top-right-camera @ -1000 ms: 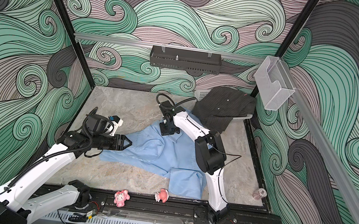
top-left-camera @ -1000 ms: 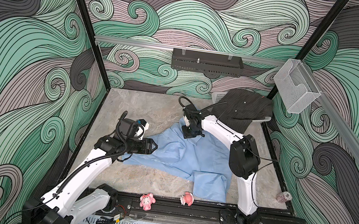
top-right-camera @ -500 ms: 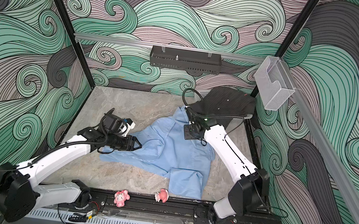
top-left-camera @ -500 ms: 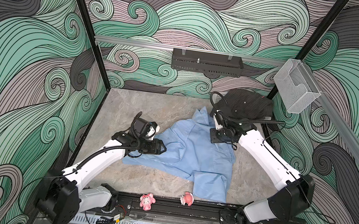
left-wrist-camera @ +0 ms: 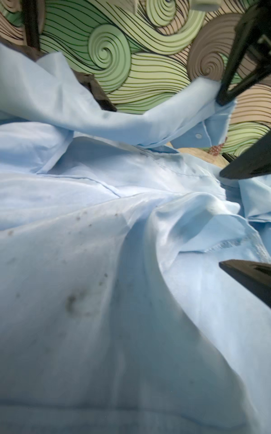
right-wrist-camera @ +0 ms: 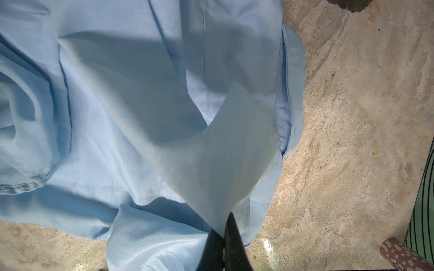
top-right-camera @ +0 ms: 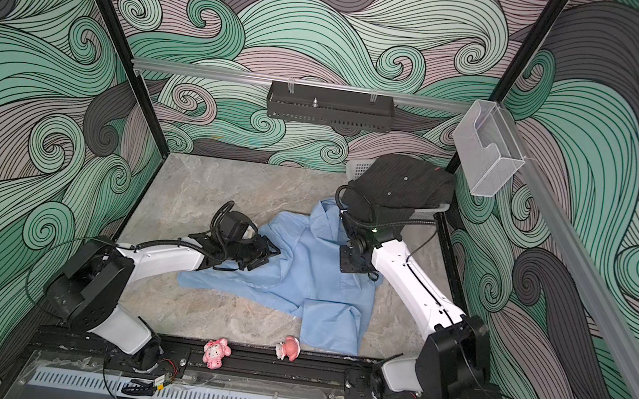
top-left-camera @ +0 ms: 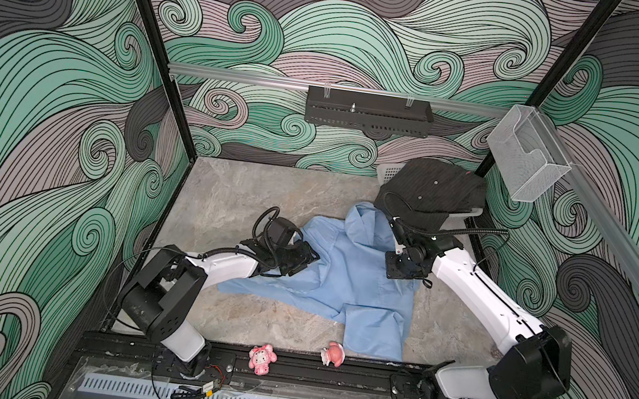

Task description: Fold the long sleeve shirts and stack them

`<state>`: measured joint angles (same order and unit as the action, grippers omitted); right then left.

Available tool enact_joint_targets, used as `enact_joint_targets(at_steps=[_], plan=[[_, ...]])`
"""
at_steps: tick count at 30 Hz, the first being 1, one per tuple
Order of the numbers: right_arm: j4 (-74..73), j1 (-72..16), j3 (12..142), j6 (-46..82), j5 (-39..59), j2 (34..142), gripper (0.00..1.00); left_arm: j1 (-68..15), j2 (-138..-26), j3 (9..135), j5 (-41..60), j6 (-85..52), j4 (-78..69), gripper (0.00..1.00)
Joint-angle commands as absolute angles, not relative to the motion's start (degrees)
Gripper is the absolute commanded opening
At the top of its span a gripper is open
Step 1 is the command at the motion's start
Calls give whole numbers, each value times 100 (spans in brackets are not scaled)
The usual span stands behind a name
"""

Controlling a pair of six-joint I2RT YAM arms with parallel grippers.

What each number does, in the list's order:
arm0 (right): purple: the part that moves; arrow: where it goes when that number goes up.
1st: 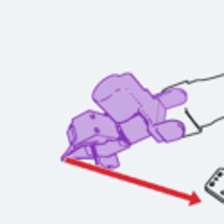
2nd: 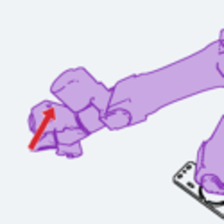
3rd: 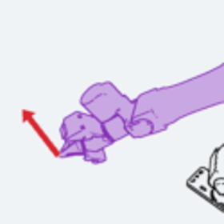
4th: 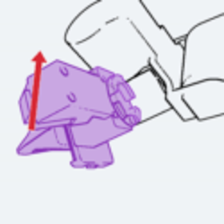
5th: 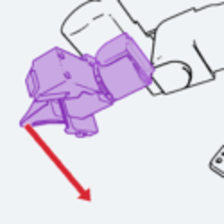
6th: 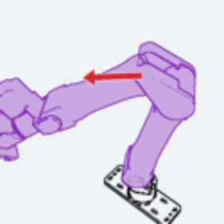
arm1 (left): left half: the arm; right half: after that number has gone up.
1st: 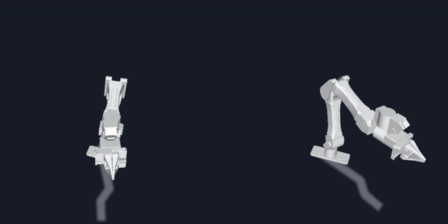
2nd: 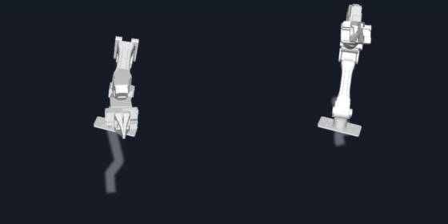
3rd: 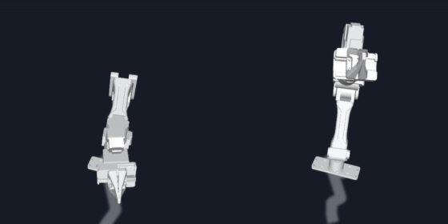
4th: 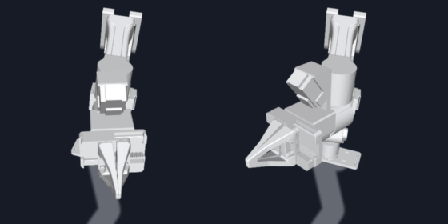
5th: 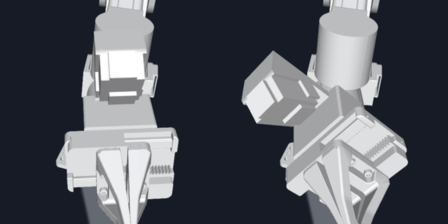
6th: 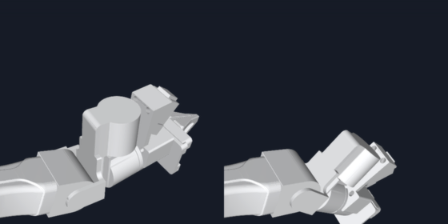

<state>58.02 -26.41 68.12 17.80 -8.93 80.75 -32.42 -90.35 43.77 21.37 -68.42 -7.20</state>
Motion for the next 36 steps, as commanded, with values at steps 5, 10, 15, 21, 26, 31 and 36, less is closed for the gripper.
enact_joint_targets(at_steps=[5,10,15,21,26,31,36], plan=[[5827,-2567,6803,1750,-853,7928,0,-3484,-9288,3905,1726,-9278,-2101,57],[5829,-2544,6812,1688,-826,7934,0,-3560,-9411,3742,1442,-9913,-2310,53],[5831,-2505,6796,1635,-797,7928,0,-3586,-9868,3837,1545,-10253,-2889,45],[5829,-2462,6783,1608,-807,7855,0,-3595,-10054,3974,1555,-10353,-3023,37],[5826,-2446,6763,1600,-792,7831,0,-3617,-9940,4006,1578,-10351,-2970,36],[5827,-2435,6768,1608,-779,7857,0,-3673,-9925,4104,1627,-10388,-2996,35],[5808,-2433,6751,1600,-781,7857,0,-3700,-9846,4057,1696,-10443,-3019,14]])
